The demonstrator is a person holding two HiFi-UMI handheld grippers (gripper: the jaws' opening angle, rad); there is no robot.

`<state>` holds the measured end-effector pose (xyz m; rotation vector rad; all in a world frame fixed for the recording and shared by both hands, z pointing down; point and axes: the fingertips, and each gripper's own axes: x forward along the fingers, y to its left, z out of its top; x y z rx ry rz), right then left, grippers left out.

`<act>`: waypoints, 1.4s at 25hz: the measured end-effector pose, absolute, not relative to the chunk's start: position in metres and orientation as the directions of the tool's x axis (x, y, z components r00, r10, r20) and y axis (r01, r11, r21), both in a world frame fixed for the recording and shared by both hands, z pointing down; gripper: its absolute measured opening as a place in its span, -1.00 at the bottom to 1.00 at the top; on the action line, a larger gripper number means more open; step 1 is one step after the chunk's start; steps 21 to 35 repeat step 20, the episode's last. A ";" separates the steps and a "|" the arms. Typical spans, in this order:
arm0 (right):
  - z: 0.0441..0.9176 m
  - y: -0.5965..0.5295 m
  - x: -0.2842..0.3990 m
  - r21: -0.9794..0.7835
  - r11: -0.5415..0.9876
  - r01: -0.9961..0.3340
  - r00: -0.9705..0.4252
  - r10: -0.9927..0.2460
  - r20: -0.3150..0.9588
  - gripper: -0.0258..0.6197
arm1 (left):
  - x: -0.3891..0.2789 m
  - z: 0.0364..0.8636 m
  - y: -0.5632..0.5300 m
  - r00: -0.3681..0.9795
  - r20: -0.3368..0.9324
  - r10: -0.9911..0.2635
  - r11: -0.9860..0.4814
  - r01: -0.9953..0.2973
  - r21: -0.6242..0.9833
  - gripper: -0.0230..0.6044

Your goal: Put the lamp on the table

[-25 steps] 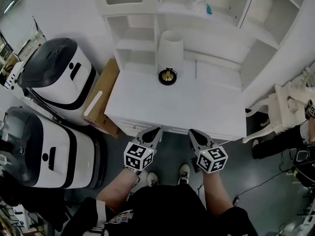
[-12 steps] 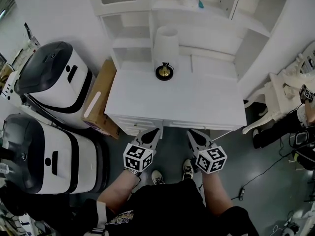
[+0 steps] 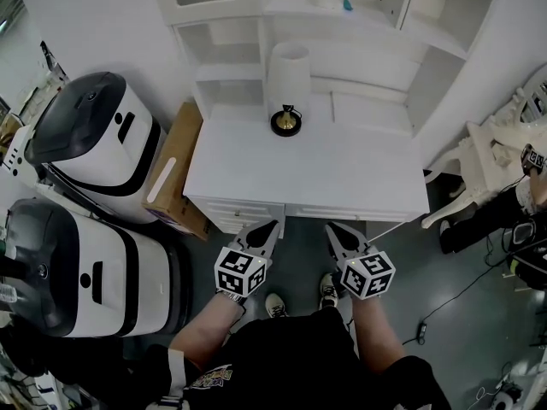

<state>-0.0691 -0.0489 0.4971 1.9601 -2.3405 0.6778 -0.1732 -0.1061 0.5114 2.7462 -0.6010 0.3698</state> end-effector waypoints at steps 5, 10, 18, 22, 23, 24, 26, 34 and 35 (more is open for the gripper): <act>0.497 -0.053 -0.071 -0.312 0.126 -0.942 -0.219 -0.933 0.285 -0.84 | -0.177 0.511 -0.107 0.878 0.306 -0.367 -0.863 -0.444 0.241 -0.91; 0.498 -0.057 -0.072 -0.310 0.130 -0.942 -0.224 -0.931 0.289 -0.84 | -0.180 0.514 -0.110 0.876 0.309 -0.370 -0.858 -0.449 0.247 -0.91; 0.501 -0.058 -0.072 -0.311 0.130 -0.941 -0.226 -0.928 0.295 -0.84 | -0.180 0.518 -0.111 0.874 0.311 -0.372 -0.853 -0.455 0.255 -0.91; 0.502 -0.059 -0.071 -0.311 0.131 -0.941 -0.227 -0.928 0.296 -0.84 | -0.179 0.518 -0.111 0.873 0.312 -0.374 -0.852 -0.456 0.256 -0.91; 0.502 -0.059 -0.071 -0.311 0.131 -0.941 -0.227 -0.928 0.296 -0.84 | -0.179 0.518 -0.111 0.873 0.312 -0.374 -0.852 -0.456 0.256 -0.91; 0.502 -0.059 -0.071 -0.311 0.131 -0.941 -0.227 -0.928 0.296 -0.84 | -0.179 0.518 -0.111 0.873 0.312 -0.374 -0.852 -0.456 0.256 -0.91; 0.502 -0.059 -0.071 -0.311 0.131 -0.941 -0.227 -0.928 0.296 -0.84 | -0.179 0.518 -0.111 0.873 0.312 -0.374 -0.852 -0.456 0.256 -0.91; 0.502 -0.059 -0.071 -0.311 0.131 -0.941 -0.227 -0.928 0.296 -0.84 | -0.179 0.518 -0.111 0.873 0.312 -0.374 -0.852 -0.456 0.256 -0.91; 0.502 -0.059 -0.071 -0.311 0.131 -0.941 -0.227 -0.928 0.296 -0.84 | -0.179 0.518 -0.111 0.873 0.312 -0.374 -0.852 -0.456 0.256 -0.91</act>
